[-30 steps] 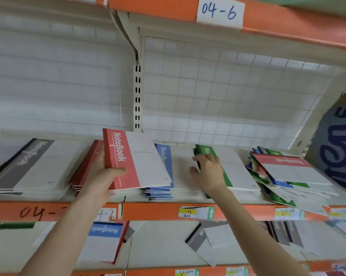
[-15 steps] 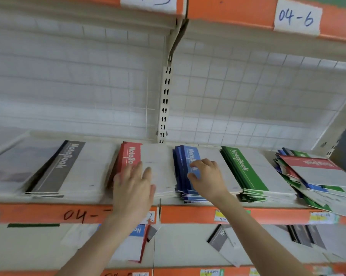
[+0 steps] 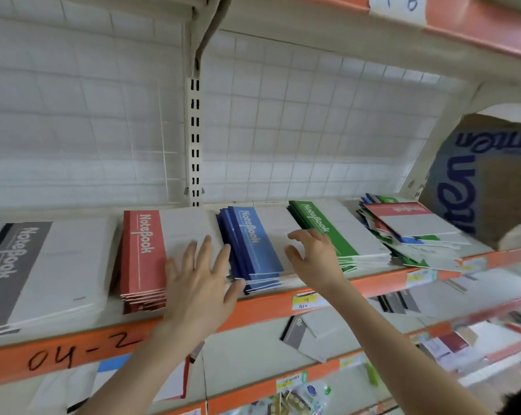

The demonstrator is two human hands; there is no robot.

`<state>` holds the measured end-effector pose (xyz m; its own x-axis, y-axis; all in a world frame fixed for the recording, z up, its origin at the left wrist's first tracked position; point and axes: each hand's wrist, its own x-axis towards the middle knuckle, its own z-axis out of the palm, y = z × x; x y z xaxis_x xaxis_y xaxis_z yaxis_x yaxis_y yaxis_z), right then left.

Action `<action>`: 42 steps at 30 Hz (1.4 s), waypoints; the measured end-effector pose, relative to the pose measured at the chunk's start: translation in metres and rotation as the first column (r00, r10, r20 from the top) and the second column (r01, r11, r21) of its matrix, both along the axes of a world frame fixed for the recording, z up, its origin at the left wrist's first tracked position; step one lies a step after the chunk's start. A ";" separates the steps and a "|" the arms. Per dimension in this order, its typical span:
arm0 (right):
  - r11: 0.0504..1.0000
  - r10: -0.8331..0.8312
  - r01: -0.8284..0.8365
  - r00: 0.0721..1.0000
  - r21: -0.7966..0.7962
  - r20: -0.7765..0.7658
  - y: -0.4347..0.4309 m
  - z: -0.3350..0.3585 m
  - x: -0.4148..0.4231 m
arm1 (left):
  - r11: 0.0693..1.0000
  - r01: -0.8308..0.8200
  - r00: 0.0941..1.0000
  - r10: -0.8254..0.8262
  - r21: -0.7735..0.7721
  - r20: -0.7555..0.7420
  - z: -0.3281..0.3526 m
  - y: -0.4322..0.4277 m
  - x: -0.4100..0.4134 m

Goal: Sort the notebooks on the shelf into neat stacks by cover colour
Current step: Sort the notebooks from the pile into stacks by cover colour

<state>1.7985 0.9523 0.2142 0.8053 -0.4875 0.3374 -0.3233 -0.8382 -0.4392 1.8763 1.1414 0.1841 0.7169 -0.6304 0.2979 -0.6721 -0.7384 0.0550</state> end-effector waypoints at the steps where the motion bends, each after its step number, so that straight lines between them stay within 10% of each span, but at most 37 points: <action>1: 1.000 -0.031 0.031 0.999 0.001 -0.011 -0.008 0.000 -0.004 | 1.000 0.030 1.000 -0.030 0.000 -0.009 0.003 -0.010 -0.001; 16: 0.943 -0.328 0.303 0.919 -0.140 -0.220 -0.225 0.013 -0.066 | 0.982 0.189 0.976 -0.187 -0.008 0.109 0.025 -0.203 -0.033; 27: 0.932 -0.310 0.187 0.856 -0.312 -0.414 -0.275 0.011 -0.051 | 0.997 0.074 0.981 -0.069 -0.022 0.182 0.024 -0.250 -0.042; 33: 0.917 -0.291 0.191 0.920 -0.349 -0.262 -0.288 0.017 -0.059 | 0.928 0.034 0.990 -0.082 -0.371 -0.115 0.031 -0.262 -0.058; 36: 0.914 -0.121 0.128 0.992 -0.384 0.042 -0.289 0.011 -0.067 | 0.700 -0.226 0.790 -0.275 -0.677 -0.548 0.044 -0.276 -0.070; 38: 0.908 0.097 0.017 0.964 -0.419 0.249 -0.284 0.006 -0.073 | 0.497 -0.583 0.392 -0.521 -0.643 -0.758 0.056 -0.285 -0.070; 40: 0.882 0.348 -0.195 0.883 -0.429 0.314 -0.276 -0.003 -0.080 | 0.376 -0.803 0.058 -0.723 -0.463 -0.688 0.061 -0.289 -0.068; 42: 0.814 0.551 -0.443 0.793 -0.377 0.259 -0.273 -0.008 -0.086 | 0.305 -0.872 0.014 -0.766 -0.382 -0.643 0.065 -0.290 -0.070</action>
